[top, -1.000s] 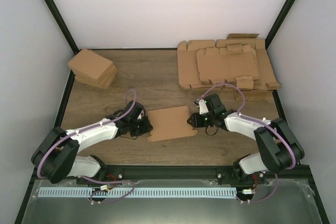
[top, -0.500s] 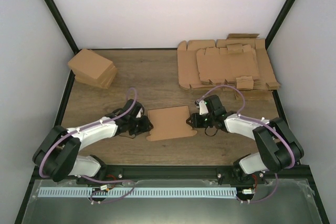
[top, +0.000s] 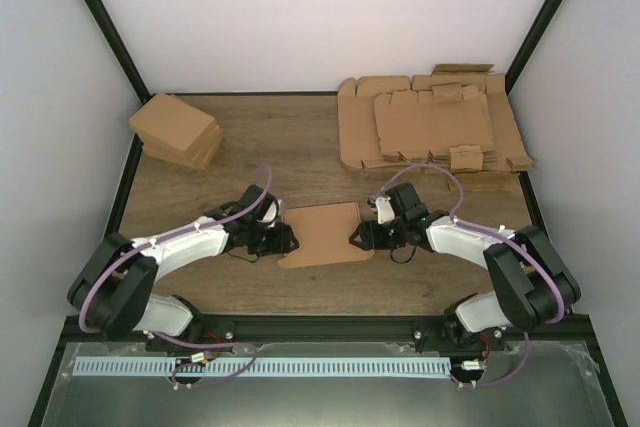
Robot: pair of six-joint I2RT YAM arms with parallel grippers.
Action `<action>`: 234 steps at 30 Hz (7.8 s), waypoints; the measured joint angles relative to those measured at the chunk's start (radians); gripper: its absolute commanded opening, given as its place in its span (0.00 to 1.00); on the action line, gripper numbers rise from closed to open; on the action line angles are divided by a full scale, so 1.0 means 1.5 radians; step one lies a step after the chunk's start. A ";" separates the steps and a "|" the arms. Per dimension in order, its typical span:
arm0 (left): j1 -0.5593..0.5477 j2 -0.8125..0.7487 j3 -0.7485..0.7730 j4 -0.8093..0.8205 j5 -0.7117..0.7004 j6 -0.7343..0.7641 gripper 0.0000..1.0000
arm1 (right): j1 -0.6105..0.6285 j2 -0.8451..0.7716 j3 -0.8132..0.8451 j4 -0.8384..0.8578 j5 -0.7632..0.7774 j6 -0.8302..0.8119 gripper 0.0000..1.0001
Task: Fold the paper box
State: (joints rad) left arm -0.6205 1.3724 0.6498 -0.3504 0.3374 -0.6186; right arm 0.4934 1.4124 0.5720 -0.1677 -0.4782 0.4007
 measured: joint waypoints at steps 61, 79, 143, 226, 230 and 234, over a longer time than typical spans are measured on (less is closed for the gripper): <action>0.210 -0.104 0.129 -0.090 0.378 -0.158 0.76 | -0.020 -0.142 0.243 -0.347 -0.037 0.315 0.66; 0.270 -0.111 0.153 -0.173 0.342 -0.027 0.75 | -0.096 -0.169 0.213 -0.262 -0.111 0.148 0.67; -0.188 -0.291 -0.047 0.081 -0.171 0.098 0.81 | -0.093 0.365 0.252 0.040 -0.371 -0.186 0.20; 0.226 0.018 -0.176 0.346 0.201 -0.001 0.07 | -0.067 0.290 0.174 0.114 -0.316 0.023 0.21; 0.227 0.018 -0.176 0.341 0.201 0.002 0.14 | -0.050 0.287 0.199 0.095 -0.322 0.019 0.12; 0.227 0.004 -0.177 0.315 0.199 0.006 0.16 | -0.042 0.269 0.220 0.062 -0.323 0.006 0.44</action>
State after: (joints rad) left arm -0.2794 1.3777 0.3847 0.1223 0.6357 -0.6090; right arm 0.4301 1.8153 0.9028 -0.0746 -0.9623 0.4091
